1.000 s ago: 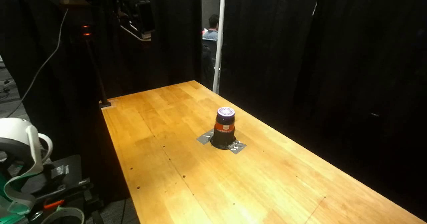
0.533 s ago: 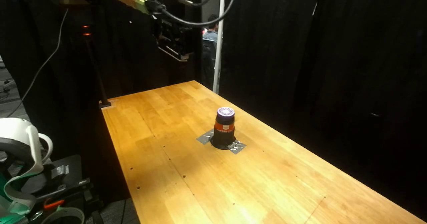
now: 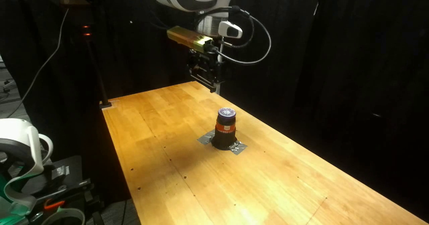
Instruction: Put the elastic rubber on the object
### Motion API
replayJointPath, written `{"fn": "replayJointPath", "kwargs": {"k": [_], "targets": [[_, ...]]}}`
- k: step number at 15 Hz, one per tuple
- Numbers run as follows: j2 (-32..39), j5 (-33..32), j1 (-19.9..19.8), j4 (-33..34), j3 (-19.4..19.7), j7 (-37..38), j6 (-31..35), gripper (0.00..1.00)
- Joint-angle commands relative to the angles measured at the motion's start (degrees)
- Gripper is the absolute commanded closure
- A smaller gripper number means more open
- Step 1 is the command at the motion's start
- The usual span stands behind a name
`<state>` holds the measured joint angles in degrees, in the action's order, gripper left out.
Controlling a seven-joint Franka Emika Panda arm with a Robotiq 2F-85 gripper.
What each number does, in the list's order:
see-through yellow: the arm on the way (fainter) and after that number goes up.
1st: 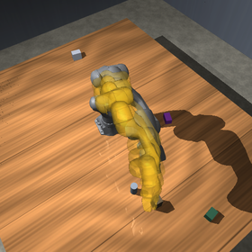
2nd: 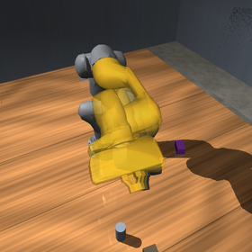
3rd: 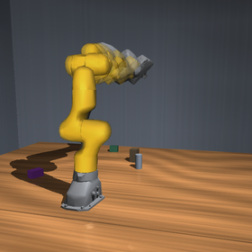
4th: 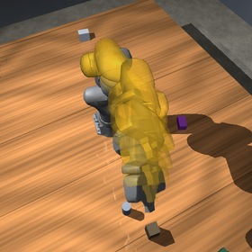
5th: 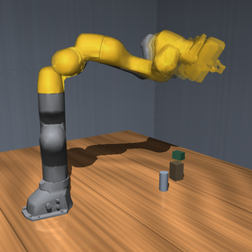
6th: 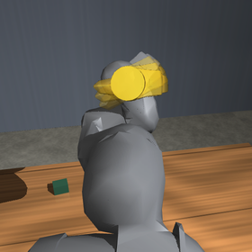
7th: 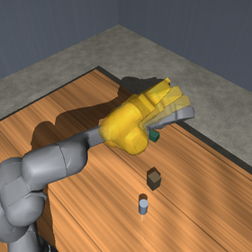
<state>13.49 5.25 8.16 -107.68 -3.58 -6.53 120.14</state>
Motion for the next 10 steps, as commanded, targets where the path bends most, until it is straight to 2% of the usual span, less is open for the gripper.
{"fn": "replayJointPath", "kwargs": {"k": [1, 10], "targets": [[9.97, -3.65, -0.24, 12.3, -0.56, 2.18, -3.05, 0.0], [23.08, -8.57, 0.3, 28.3, 0.3, 4.82, -8.62, 0.0]]}}
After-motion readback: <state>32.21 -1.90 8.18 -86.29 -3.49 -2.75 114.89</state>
